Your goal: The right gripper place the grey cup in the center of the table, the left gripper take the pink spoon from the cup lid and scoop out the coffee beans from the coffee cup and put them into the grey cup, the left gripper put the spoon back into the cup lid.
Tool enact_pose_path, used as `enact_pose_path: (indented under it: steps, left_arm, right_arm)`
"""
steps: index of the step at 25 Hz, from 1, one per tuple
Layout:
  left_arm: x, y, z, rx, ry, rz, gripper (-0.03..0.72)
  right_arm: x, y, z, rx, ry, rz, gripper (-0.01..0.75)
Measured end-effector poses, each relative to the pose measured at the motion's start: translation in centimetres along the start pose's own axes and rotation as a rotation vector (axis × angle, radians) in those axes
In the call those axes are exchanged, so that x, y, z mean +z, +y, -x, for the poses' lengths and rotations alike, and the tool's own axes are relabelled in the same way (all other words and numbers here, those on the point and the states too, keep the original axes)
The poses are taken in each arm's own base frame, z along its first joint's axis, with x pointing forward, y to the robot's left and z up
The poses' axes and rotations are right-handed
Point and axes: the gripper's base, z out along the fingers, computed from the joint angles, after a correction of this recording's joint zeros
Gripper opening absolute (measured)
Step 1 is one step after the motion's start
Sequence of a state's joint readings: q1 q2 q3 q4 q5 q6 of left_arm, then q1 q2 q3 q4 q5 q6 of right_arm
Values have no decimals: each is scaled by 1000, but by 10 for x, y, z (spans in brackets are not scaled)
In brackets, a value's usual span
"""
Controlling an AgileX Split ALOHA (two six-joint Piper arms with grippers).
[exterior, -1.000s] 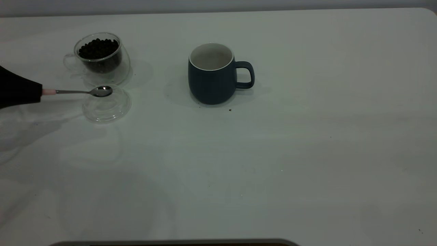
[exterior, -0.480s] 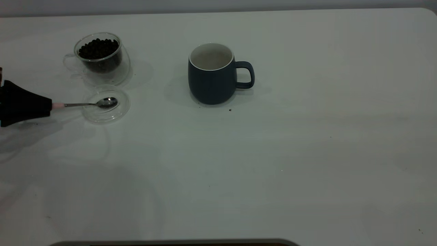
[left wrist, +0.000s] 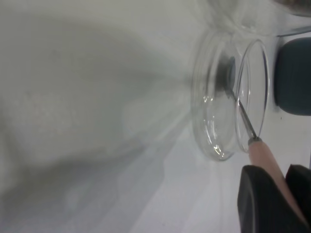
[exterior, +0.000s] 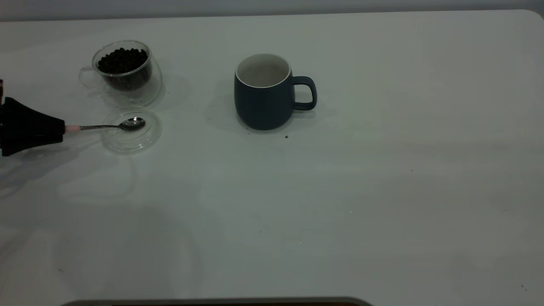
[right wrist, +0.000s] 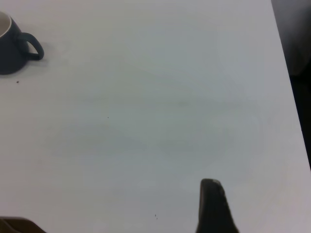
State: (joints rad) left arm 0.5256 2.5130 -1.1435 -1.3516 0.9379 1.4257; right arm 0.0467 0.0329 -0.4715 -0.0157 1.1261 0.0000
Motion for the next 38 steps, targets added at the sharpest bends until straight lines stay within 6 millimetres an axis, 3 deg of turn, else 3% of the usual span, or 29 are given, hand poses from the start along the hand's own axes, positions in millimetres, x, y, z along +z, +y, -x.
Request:
enact_pose_path:
  steps: [6,10,17,24,30,34,38]
  left_arm:
    - [0,0,2,-20,-18,1,324]
    - [0,0,5,-43,-60,-6,372]
    - [-1,-1,13,-91,-148,-23,377]
    - [-4,-5,22,-24,-168,-28,378]
    - [-16,-13,31,38,-156,80,379]
    - [-26,-23,36,104,-144,139,380]
    - [-52,-57,55,207,-220,202,380]
  right_arm:
    - [0,0,0,0,0,0,506]
    - [0,0,0,0,0,0,506]
    - [0,0,0,0,0,0,506]
    - [0,0,0,0,0,0,506]
    - [0,0,0,0,0,0,506]
    - [0,0,0,0,0,0,506]
    - [0,0,0,0,0,0,506]
